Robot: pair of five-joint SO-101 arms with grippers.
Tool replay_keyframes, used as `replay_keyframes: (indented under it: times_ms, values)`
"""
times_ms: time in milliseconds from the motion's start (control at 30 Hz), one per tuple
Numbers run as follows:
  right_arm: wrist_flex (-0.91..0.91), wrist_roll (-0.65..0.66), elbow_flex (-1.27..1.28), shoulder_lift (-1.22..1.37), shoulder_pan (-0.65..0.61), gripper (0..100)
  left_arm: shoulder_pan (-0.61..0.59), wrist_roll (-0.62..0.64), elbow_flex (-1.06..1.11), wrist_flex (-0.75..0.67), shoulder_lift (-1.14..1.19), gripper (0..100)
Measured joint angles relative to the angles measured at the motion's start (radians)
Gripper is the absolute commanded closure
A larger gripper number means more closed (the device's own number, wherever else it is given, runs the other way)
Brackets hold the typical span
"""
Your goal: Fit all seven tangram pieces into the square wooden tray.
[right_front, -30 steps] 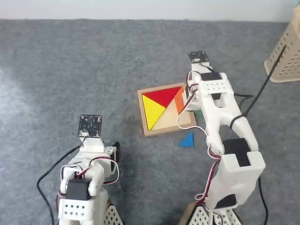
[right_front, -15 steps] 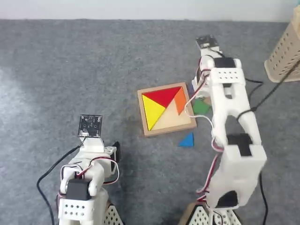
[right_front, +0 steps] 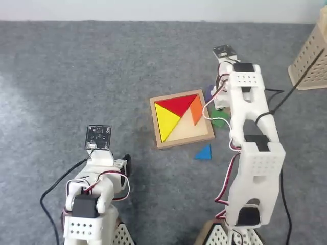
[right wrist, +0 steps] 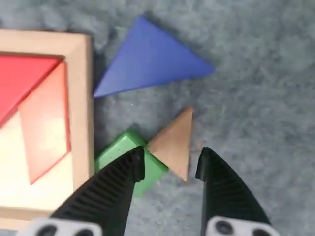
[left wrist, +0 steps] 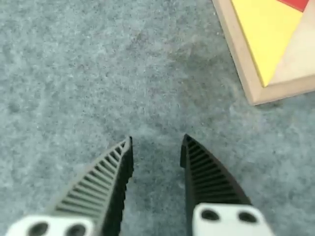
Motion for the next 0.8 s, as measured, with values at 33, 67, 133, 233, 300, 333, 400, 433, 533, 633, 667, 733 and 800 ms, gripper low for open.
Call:
replay_keyframes:
  times_ms: [33, 67, 133, 233, 300, 333, 400, 433, 533, 633, 667, 733, 800]
  values:
    - [0.0, 0.0, 0.0, 0.0, 0.005, 82.4, 0.0, 0.0, 0.0, 0.0, 0.0, 85]
    - [0.0, 0.002, -0.002, 0.006, 0.008, 82.4, 0.002, 0.0, 0.0, 0.0, 0.0, 85]
    - [0.0, 0.002, -0.005, 0.032, 0.009, 82.4, 0.003, 0.0, 0.0, 0.0, 0.0, 85]
    - [-0.006, 0.021, -0.012, 0.061, 0.009, 82.3, 0.002, 0.0, 0.0, 0.0, 0.0, 85]
    - [-0.014, 0.029, -0.017, 0.068, 0.006, 79.7, 0.002, 0.0, 0.0, 0.0, 0.0, 85]
    - [-0.014, 0.031, -0.018, 0.068, 0.006, 77.5, 0.002, 0.0, 0.0, 0.0, 0.0, 85]
    - [-0.014, 0.031, -0.02, 0.068, 0.006, 73.7, 0.002, 0.0, 0.0, 0.0, 0.0, 85]
    - [-0.014, 0.031, -0.02, 0.068, 0.006, 72.6, 0.002, 0.0, 0.0, 0.0, 0.0, 85]
    - [-0.015, 0.031, -0.02, 0.068, 0.006, 72.3, 0.0, 0.0, 0.0, 0.0, 0.0, 85]
    - [-0.023, 0.031, -0.02, 0.068, 0.006, 72.3, 0.0, 0.0, 0.0, 0.0, 0.0, 85]
    - [-0.029, 0.031, -0.02, 0.068, 0.006, 72.3, 0.0, 0.0, 0.0, 0.0, 0.0, 85]
    - [-0.044, 0.031, -0.02, 0.068, 0.006, 72.3, 0.002, 0.0, 0.0, 0.0, 0.0, 85]
    - [-0.06, 0.029, -0.021, 0.074, 0.009, 72.3, 0.0, 0.0, 0.0, 0.0, 0.0, 85]
